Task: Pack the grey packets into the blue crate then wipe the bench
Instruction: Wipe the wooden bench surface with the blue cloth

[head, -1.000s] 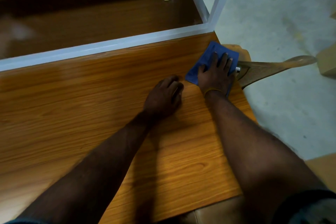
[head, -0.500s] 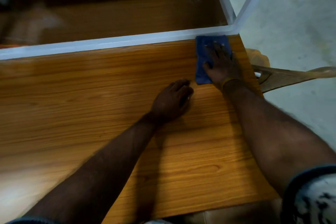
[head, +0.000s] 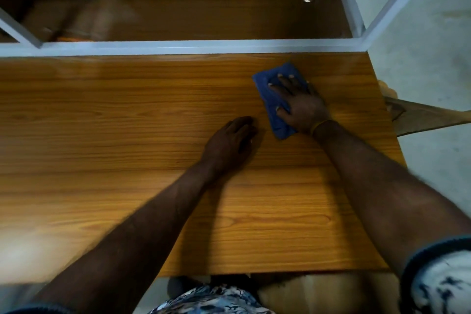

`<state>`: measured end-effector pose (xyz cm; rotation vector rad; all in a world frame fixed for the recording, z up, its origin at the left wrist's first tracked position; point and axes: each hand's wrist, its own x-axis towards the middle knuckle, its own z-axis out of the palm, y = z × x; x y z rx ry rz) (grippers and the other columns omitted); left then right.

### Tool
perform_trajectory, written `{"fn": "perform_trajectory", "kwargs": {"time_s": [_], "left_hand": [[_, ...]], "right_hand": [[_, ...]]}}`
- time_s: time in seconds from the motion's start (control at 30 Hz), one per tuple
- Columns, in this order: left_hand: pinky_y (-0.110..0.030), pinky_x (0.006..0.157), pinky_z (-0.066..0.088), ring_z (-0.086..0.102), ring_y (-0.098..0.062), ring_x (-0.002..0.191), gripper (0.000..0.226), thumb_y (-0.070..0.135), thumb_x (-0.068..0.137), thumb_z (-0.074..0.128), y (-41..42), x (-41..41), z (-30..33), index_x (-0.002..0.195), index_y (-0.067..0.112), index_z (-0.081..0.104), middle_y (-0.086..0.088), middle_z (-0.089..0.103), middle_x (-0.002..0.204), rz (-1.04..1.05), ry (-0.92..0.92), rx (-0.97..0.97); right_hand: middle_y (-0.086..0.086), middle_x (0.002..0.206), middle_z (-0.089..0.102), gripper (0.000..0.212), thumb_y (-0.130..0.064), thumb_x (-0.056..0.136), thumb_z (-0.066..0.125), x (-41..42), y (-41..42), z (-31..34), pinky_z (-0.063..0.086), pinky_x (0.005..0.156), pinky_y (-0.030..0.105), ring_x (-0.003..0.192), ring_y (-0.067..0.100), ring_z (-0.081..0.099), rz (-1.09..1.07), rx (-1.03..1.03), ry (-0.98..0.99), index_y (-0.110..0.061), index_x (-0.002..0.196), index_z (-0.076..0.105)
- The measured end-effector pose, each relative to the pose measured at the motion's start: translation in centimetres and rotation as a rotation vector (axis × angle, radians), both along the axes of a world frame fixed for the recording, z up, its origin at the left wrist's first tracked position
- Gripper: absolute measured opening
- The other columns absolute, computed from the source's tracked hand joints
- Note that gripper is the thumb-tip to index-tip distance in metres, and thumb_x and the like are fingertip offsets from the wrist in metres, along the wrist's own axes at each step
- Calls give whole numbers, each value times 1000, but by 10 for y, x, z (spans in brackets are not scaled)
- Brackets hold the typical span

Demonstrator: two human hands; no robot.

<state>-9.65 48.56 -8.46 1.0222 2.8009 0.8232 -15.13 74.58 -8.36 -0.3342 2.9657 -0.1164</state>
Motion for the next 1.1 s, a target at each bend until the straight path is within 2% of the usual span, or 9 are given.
{"fn": "perform_trajectory", "kwargs": {"time_s": [0.1,0.2,0.33,0.4,0.53,0.63,0.8,0.93,1.1], "left_hand": [[-36,98,47,53,-30,123,36,20,91,62,-22,14,1,125,11,63,-11,51,143,29,-11,-6],[-36,99,46,48,-25,128,40,25,91,58,-44,29,3,131,16,59,-6,47,147,60,-28,-16],[-36,99,47,50,-25,126,40,23,89,58,-76,52,2,129,15,60,-7,48,145,81,-26,-22],[-37,95,49,54,-28,119,37,22,88,58,-91,65,1,124,14,62,-9,51,141,88,-22,-14],[-36,86,51,57,-27,112,29,21,89,57,-118,97,4,117,15,63,-7,54,135,104,5,37],[-32,86,49,56,-24,113,26,19,90,58,-137,122,8,115,16,63,-6,53,135,119,17,73],[-31,88,48,54,-20,116,24,23,94,54,-167,153,9,116,18,61,-2,49,140,140,-3,86],[-32,91,49,54,-20,119,25,22,93,54,-183,164,8,116,18,61,-2,48,141,159,-34,98],[-31,92,48,52,-19,119,25,23,93,53,-192,162,7,116,19,60,0,47,141,211,-51,108]], "right_hand": [[-1,165,11,72,-58,88,24,21,-20,-1,16,117,57,152,26,9,49,5,26,-34,155,20],[-1,165,11,71,-59,89,24,46,-41,0,13,117,58,152,26,7,53,-42,28,-33,155,21],[-5,165,6,72,-61,87,20,87,-67,-1,10,119,56,152,21,1,-12,-69,14,-38,155,15],[-8,165,4,71,-59,87,23,110,-82,1,11,120,54,152,19,1,-72,-42,6,-39,155,13],[-3,165,9,69,-48,92,42,159,-119,3,16,118,56,152,22,4,-202,12,5,-33,155,20],[1,164,16,67,-49,91,41,197,-151,4,18,117,56,152,24,10,-314,-27,61,-31,153,26],[2,165,10,67,-47,94,43,245,-209,-2,10,119,58,152,24,4,-550,-69,104,-32,155,19],[3,165,8,68,-49,94,40,254,-253,-4,7,118,59,152,27,3,-783,-85,120,-29,156,21],[6,165,7,68,-49,94,39,243,-272,-4,7,116,61,152,29,3,-910,-88,124,-28,156,18]]}}
